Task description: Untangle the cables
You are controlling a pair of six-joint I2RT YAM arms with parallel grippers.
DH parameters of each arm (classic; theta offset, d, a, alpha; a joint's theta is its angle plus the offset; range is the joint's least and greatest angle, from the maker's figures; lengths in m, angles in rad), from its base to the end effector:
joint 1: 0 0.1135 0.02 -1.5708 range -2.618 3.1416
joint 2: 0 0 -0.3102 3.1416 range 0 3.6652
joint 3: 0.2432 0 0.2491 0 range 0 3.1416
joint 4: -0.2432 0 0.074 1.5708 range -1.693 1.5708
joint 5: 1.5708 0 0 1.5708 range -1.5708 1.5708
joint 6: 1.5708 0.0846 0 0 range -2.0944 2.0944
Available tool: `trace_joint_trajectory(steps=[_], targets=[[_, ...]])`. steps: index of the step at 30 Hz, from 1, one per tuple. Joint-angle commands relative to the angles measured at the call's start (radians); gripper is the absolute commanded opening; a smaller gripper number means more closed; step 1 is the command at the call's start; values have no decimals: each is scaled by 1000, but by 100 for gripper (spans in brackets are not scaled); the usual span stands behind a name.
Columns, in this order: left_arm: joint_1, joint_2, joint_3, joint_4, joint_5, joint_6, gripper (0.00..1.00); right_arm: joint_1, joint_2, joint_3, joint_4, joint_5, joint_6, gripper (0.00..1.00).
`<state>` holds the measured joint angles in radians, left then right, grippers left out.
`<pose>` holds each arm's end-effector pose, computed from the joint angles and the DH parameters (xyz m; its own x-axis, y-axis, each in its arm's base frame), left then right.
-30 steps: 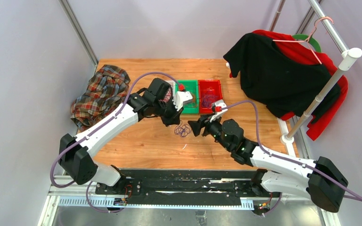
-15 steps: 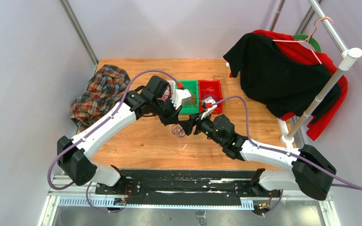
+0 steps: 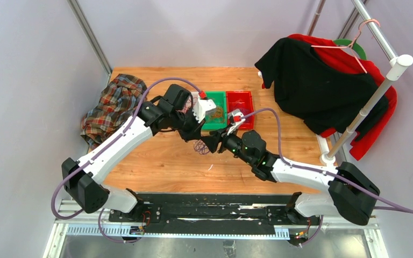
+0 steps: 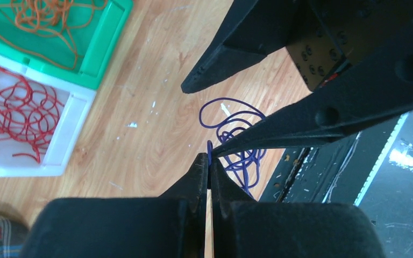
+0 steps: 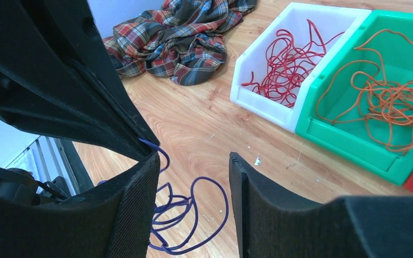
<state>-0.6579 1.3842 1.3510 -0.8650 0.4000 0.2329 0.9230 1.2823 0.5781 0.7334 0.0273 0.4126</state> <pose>0.2178 -0.2100 0.3514 -0.4279 0.5993 -0.6765 0.8776 0.4544 -0.1526 0.1909 0.2485 0.3047 -0.2969 0.2719 -0.9154 -0.7222 0.5632 0.4016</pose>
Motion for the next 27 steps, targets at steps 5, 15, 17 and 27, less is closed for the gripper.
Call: trace_joint_trajectory(steps=[5,15,17,27], targets=[[-45,-40,45,22,40,72,1,9,-190,-122,-24,56,1,56],[-75,-21,99,23,53,21,1,8,-175,-71,-60,18,-11,57],[-78,-22,107,23,57,11,1,8,-147,-53,-61,2,-10,56],[-91,-15,131,22,90,-20,1,15,-46,-19,41,-14,15,59]])
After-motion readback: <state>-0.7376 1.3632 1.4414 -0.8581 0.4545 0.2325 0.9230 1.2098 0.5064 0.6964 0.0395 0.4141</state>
